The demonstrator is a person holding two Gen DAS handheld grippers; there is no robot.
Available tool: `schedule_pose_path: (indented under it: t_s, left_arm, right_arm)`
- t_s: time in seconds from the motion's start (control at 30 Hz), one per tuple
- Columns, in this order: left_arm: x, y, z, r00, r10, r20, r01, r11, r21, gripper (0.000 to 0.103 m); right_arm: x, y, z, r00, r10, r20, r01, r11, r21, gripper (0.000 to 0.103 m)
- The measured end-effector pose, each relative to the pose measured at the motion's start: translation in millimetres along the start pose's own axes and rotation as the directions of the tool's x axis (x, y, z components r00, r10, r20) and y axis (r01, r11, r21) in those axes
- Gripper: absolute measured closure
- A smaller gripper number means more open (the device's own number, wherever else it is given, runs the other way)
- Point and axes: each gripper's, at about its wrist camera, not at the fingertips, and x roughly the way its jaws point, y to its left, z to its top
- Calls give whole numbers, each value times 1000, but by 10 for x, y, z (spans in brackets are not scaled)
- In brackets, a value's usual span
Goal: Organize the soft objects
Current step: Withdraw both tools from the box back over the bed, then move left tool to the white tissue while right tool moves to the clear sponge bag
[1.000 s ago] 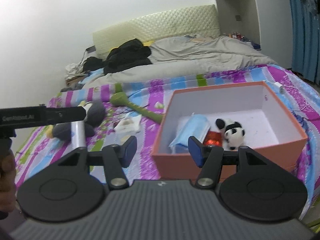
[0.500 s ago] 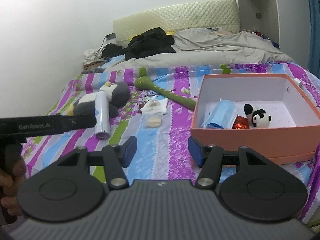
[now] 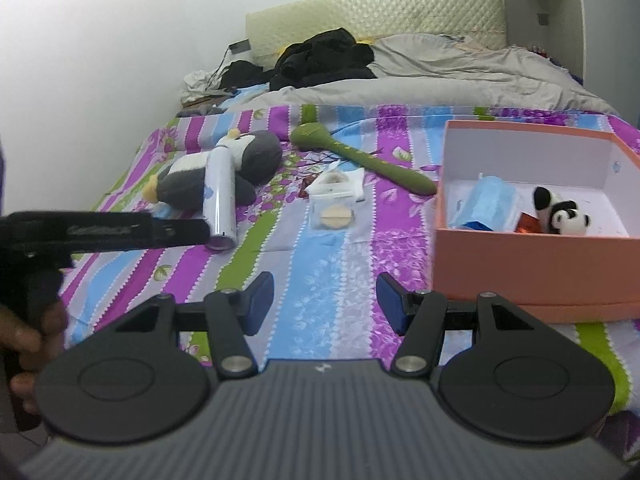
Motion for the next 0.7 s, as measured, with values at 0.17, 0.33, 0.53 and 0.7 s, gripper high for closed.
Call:
schedule_pose_path:
  t_s: [0.17, 0.33, 0.53, 0.7]
  left_arm:
    - [409, 127, 117, 1000, 21, -17, -22, 1000, -12, 50]
    - [801, 258, 243, 999, 43, -31, -44, 999, -23, 50]
    - [1320, 409, 445, 998, 51, -48, -52, 998, -30, 50]
    - [1748, 582, 658, 997, 59, -44, -61, 997, -54, 50]
  right_arm:
    - [286, 9, 27, 1000, 3, -7, -3, 1000, -8, 44]
    - [606, -26, 97, 1000, 12, -17, -12, 1000, 6, 44]
    - [1052, -30, 174, 998, 28, -48, -28, 1000, 12, 44]
    - [1507, -20, 260, 997, 39, -66, -38, 999, 16, 44]
